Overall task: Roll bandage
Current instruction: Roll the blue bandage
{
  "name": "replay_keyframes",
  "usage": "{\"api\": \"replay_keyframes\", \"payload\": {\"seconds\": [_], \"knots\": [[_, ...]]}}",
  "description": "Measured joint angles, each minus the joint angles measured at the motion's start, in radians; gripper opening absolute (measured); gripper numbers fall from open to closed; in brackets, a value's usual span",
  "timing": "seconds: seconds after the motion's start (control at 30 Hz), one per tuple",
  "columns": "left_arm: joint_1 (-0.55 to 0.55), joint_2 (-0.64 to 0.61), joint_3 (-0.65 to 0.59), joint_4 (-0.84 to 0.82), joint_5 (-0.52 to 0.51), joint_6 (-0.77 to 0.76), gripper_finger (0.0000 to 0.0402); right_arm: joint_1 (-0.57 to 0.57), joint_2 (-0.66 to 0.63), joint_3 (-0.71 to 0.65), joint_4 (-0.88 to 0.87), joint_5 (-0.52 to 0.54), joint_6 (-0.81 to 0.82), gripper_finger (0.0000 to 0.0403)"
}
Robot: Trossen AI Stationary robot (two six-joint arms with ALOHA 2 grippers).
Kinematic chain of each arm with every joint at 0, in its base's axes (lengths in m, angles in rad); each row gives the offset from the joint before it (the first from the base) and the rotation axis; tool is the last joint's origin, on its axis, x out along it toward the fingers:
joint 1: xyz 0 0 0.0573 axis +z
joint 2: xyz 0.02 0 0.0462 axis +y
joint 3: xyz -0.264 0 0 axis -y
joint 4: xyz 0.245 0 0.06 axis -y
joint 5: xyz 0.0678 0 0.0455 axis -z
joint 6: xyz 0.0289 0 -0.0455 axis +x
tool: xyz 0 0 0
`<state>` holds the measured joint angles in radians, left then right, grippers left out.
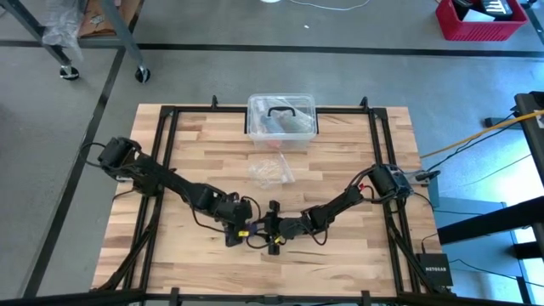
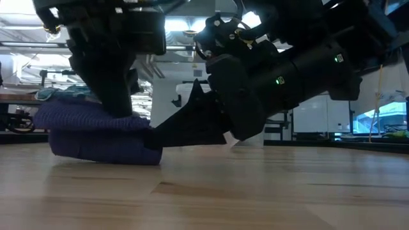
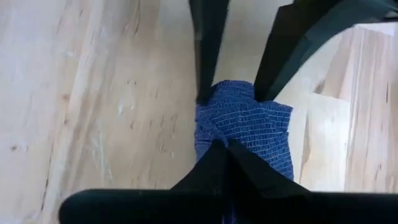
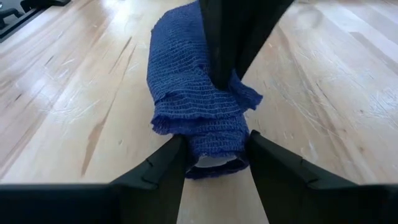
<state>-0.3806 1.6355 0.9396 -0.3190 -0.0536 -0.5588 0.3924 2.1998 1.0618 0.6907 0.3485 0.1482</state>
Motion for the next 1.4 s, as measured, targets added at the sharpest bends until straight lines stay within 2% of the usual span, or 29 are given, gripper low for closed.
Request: {"api": "replay_keyframes", "payload": {"seconds": [0.2, 0.4, 0.73, 0.93, 1.17, 1.4], "knots": [[-0.079, 0.000, 0.088, -0.065, -0.082, 0.001, 0.0002, 0.000, 0.000, 0.000, -0.004, 0.001, 0.000, 0.0175], [-0.155, 0.000, 0.134, -0.087, -0.214, 0.001, 0.0004, 0.000, 0.000, 0.000, -0.005, 0.000, 0.000, 0.0175], [-0.286, 0.000, 0.136, -0.066, -0.220, -0.151, 0.0005, 0.000, 0.000, 0.000, -0.007, 0.000, 0.000, 0.0175], [-0.308, 0.019, 0.128, 0.007, -0.222, -0.190, 0.0005, 0.000, 0.000, 0.000, -0.007, 0.001, 0.000, 0.0175], [-0.287, 0.030, 0.128, 0.008, -0.222, -0.130, 0.0035, 0.000, 0.000, 0.000, -0.010, 0.001, 0.001, 0.0175], [-0.266, 0.030, 0.128, 0.009, -0.197, -0.239, 0.0106, 0.000, 0.000, 0.000, -0.011, 0.001, 0.002, 0.0175]]}}
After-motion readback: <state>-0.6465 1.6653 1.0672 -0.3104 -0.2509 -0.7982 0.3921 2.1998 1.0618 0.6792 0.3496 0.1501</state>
